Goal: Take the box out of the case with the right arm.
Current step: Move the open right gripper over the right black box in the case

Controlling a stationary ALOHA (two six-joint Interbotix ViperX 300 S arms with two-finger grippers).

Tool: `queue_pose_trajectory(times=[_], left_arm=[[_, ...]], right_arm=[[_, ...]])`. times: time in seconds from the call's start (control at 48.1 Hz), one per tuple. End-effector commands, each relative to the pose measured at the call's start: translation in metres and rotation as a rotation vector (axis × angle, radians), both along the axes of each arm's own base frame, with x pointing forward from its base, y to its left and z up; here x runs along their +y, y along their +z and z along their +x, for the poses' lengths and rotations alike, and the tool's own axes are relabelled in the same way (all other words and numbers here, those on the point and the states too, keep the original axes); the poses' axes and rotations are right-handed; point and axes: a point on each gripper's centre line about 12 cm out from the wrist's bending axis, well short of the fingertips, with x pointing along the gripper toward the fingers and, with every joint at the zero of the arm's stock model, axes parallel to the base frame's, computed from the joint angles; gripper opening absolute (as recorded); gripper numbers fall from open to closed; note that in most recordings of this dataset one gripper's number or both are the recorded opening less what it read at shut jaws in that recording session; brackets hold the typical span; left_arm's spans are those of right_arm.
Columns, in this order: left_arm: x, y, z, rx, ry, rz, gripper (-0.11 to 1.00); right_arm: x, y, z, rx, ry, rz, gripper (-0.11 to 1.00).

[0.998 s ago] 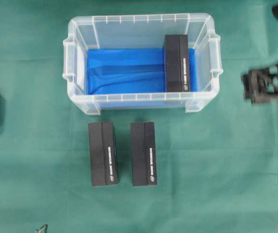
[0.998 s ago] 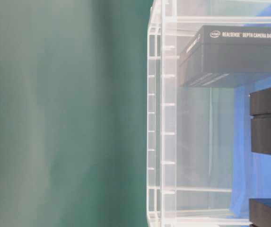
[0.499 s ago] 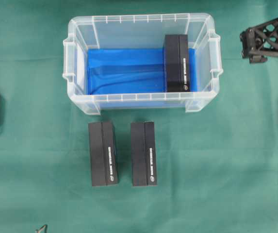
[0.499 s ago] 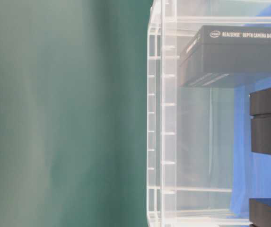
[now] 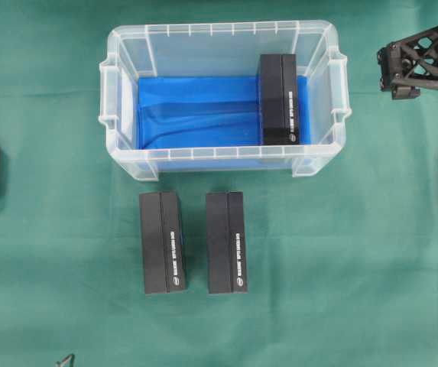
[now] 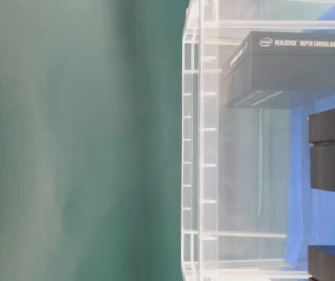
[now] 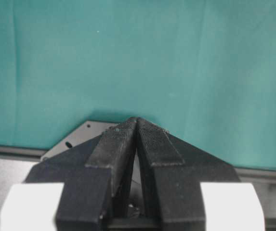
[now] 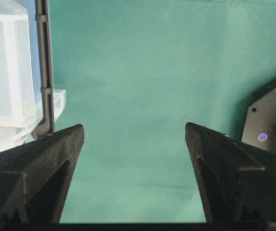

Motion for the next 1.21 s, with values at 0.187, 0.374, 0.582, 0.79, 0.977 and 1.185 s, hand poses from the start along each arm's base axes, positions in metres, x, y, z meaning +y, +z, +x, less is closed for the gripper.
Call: queue_pose_trajectory(times=[0.187, 0.374, 0.582, 0.79, 0.977, 1.185], left_arm=[[0.0, 0.006, 0.002, -0.02, -0.001, 0.002, 0.0], [0.0, 0.007, 0.002, -0.022, -0.001, 0.002, 0.0], [0.0, 0.007, 0.002, -0.023, -0.002, 0.003, 0.0], [0.0, 0.006, 0.002, -0.023, -0.003, 0.003, 0.0], [0.0, 0.006, 0.002, -0.023, -0.003, 0.003, 0.0], [0.0, 0.007, 0.002, -0.025, -0.003, 0.003, 0.0]], right_arm=[[-0.001, 0.006, -0.001, -0.024, -0.001, -0.006, 0.84], [0.0, 0.007, 0.0, -0.03, -0.004, -0.005, 0.84], [-0.003, 0.013, 0.01, -0.082, -0.001, -0.015, 0.84], [-0.008, 0.013, 0.046, -0.128, 0.013, -0.002, 0.84], [-0.011, 0.015, 0.085, -0.139, 0.044, -0.006, 0.84], [-0.013, 0.018, 0.126, -0.145, 0.082, -0.011, 0.84]])
